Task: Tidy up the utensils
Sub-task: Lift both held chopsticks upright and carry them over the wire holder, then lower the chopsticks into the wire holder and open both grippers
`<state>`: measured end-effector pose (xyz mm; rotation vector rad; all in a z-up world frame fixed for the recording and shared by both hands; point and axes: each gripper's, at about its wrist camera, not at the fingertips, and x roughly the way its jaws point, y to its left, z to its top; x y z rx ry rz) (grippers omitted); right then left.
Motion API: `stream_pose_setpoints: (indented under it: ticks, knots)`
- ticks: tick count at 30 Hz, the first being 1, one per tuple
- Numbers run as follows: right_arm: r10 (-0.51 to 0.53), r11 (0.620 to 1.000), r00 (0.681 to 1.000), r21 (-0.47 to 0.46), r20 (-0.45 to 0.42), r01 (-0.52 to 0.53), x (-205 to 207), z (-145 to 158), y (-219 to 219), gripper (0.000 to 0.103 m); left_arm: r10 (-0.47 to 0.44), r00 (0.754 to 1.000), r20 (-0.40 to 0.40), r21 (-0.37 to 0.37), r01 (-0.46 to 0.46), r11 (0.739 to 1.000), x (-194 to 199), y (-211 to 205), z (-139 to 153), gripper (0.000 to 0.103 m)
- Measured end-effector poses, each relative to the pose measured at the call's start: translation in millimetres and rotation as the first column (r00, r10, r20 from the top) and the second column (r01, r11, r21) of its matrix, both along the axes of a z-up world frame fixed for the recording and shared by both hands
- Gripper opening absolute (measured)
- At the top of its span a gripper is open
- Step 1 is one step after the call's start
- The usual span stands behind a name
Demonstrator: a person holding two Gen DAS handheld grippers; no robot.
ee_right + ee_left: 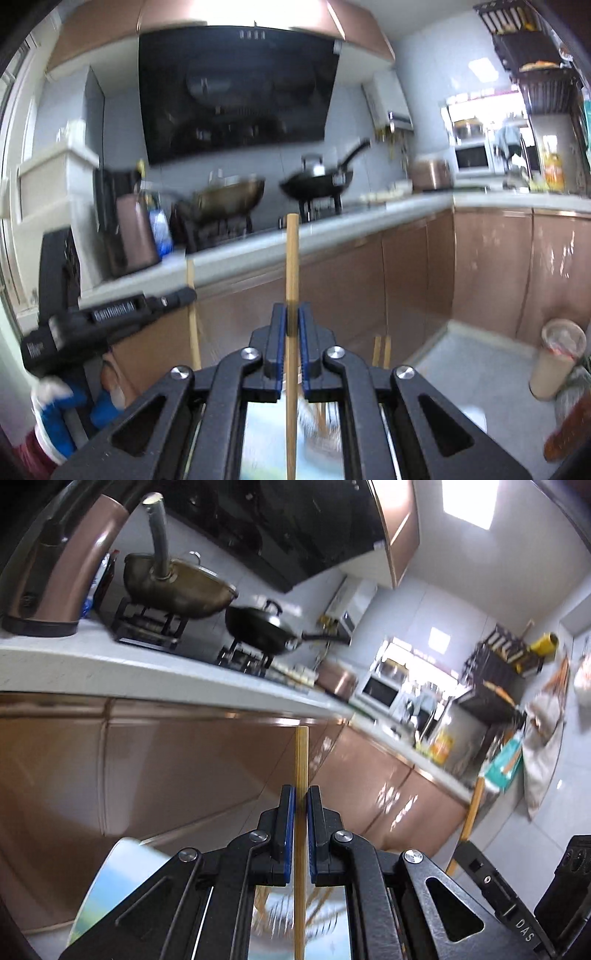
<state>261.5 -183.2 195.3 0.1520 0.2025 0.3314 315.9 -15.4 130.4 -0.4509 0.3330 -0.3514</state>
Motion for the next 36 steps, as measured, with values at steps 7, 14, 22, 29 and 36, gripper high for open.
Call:
stream_pose_setpoints:
  ticks: [7,14,22,29,36]
  knots:
    - [-0.093,0.995,0.984,-0.011,0.151,0.096,48,-35,0,0.006,0.099,0.99,0.104,0.023,-0.102,0.995,35,-32,-26,0.006]
    - [-0.169,0.985,0.976,-0.013,0.138,0.172,82,-90,-10,0.006,0.158,0.979,0.128,0.024,-0.163,0.986,64,-54,-69,0.006]
    - [-0.204,0.977,0.972,-0.035,0.115,0.21,82,-123,-19,0.006,0.187,0.975,0.117,0.03,-0.191,0.981,74,-68,-105,0.006]
    - [-0.21,0.977,0.972,-0.022,0.104,0.213,76,-132,-22,0.007,0.204,0.973,0.106,0.057,-0.211,0.976,77,-74,-111,0.006]
    - [-0.217,0.975,0.971,-0.034,0.099,0.221,67,-132,-23,0.007,0.202,0.976,0.079,0.079,-0.208,0.975,74,-74,-119,0.006]
